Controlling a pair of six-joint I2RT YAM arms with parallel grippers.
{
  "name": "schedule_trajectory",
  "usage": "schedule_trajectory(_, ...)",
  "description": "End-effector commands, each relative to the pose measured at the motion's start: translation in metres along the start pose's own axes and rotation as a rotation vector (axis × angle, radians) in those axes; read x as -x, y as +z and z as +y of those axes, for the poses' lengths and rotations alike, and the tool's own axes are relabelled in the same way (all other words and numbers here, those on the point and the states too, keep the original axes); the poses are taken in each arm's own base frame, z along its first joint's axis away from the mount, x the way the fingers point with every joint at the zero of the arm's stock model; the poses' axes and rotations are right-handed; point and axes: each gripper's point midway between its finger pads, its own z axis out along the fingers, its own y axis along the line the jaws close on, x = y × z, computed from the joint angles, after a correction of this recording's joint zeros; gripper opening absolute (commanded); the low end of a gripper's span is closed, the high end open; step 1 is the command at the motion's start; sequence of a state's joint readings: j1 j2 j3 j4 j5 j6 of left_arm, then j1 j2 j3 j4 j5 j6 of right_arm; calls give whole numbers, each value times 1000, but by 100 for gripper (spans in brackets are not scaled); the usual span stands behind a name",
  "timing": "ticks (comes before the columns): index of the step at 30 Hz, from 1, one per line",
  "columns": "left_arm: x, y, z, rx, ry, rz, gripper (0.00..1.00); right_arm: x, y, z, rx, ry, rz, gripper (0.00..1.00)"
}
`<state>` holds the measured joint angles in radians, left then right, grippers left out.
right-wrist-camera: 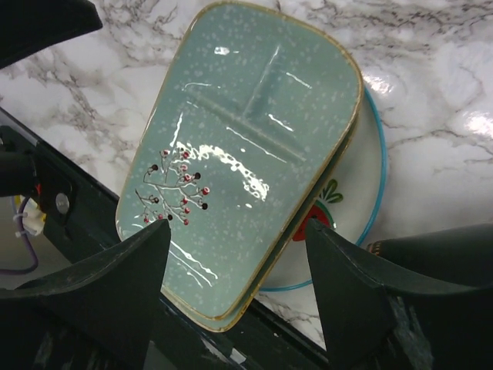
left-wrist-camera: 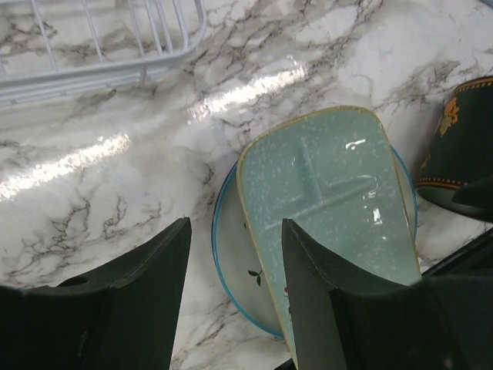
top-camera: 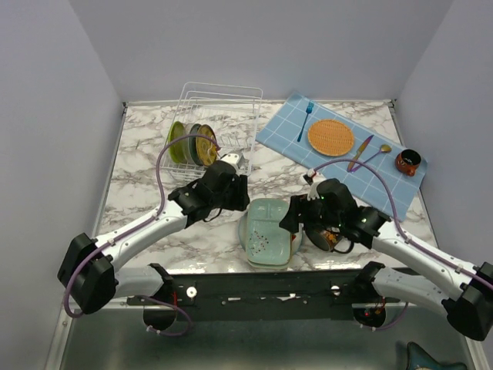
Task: Load the plates into the dish rack
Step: Pick up the plate from the corner of the board.
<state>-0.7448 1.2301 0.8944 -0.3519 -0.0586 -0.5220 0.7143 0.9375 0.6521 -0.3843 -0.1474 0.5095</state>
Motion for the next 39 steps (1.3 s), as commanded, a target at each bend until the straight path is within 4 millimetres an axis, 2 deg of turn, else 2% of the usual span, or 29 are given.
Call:
schedule_trajectory(1,-16,-2,-15,-49,-37,-9,59,-8,9,10,-8,45,28,77)
schedule_trajectory(8,-39,-2,-18,-55,-43,18,59,-18,19,4,-47,72,55,70)
schedule_trajectory(15,-52,1,-24,-70,-36,40,58,-26,25,-6,-93,88,67,66)
schedule_trajectory(26,-60,4,-26,-74,-31,59,58,-37,33,-16,-128,112,98,60)
schedule_trajectory(39,-65,7,-26,-68,-22,73,58,-45,37,-17,-121,130,110,55)
